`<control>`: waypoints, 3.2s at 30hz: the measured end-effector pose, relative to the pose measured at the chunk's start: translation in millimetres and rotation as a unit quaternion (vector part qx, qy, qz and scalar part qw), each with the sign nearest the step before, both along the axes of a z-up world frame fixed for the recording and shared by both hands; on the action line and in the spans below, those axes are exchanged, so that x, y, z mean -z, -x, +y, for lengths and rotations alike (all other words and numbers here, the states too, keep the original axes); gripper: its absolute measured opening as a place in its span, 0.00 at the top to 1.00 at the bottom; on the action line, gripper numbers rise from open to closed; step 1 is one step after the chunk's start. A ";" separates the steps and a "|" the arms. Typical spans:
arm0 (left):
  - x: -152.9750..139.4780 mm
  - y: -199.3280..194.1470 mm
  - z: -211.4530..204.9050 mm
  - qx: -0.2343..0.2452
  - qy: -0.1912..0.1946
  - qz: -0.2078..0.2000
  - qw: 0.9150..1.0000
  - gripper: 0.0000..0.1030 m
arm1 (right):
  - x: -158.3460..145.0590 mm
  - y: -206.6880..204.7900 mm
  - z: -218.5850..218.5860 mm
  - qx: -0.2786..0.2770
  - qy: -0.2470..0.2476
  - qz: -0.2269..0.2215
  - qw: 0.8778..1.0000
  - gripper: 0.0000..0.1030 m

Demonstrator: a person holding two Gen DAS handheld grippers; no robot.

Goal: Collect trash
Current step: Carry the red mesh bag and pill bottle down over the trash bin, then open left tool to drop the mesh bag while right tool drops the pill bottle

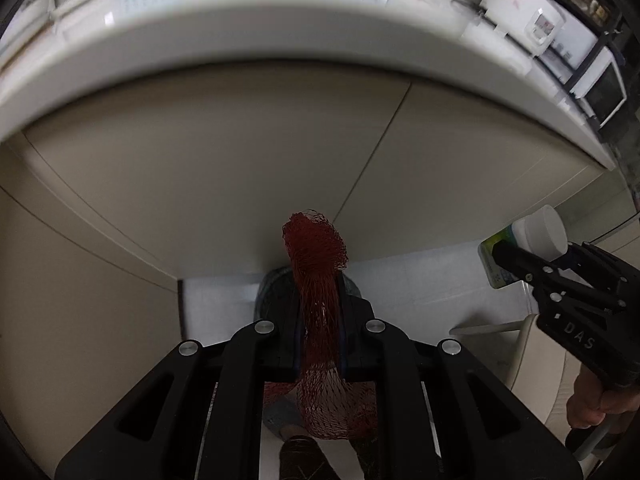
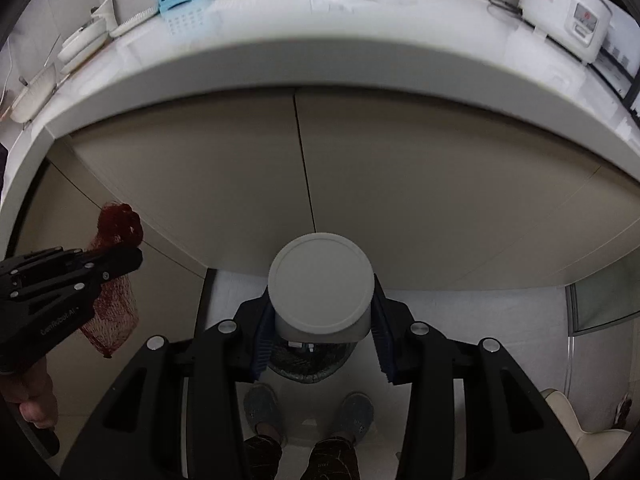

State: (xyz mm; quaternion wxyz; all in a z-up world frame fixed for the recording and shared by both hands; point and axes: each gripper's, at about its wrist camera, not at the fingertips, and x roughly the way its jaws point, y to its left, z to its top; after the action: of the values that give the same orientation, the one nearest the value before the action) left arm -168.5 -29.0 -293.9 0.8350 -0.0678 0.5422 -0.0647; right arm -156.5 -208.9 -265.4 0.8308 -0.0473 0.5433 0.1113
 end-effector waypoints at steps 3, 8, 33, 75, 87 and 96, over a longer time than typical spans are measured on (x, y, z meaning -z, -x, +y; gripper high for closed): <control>35.5 -0.6 -5.5 -0.009 -0.004 0.022 1.000 0.89 | 33.4 -0.9 -5.1 -0.006 -0.002 0.026 1.000 0.62; 91.4 0.0 -11.8 -0.015 -0.008 0.048 0.999 0.89 | 89.1 -1.1 -11.9 -0.014 -0.004 0.054 0.998 0.62; 362.7 -34.3 -39.8 -0.019 0.012 0.126 0.992 0.89 | 352.6 -11.0 -16.3 -0.032 -0.001 0.139 0.990 0.62; 402.7 -18.2 32.3 -0.047 -0.004 0.132 0.990 0.06 | 422.0 -31.4 29.0 -0.044 -0.025 0.153 0.987 0.61; 403.2 -16.3 50.1 -0.047 -0.002 0.143 0.989 0.07 | 430.8 -27.8 47.8 -0.040 -0.015 0.155 0.987 0.52; 398.9 -16.7 49.9 -0.039 0.005 0.141 0.989 0.07 | 421.9 -25.1 47.5 -0.029 -0.008 0.137 0.990 0.24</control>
State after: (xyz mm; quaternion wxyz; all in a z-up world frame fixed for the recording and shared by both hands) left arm -151.8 20.9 -692.9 0.7516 -0.1014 0.6513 -0.0249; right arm -131.4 -161.4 -687.3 0.7454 -0.0409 0.6495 0.1446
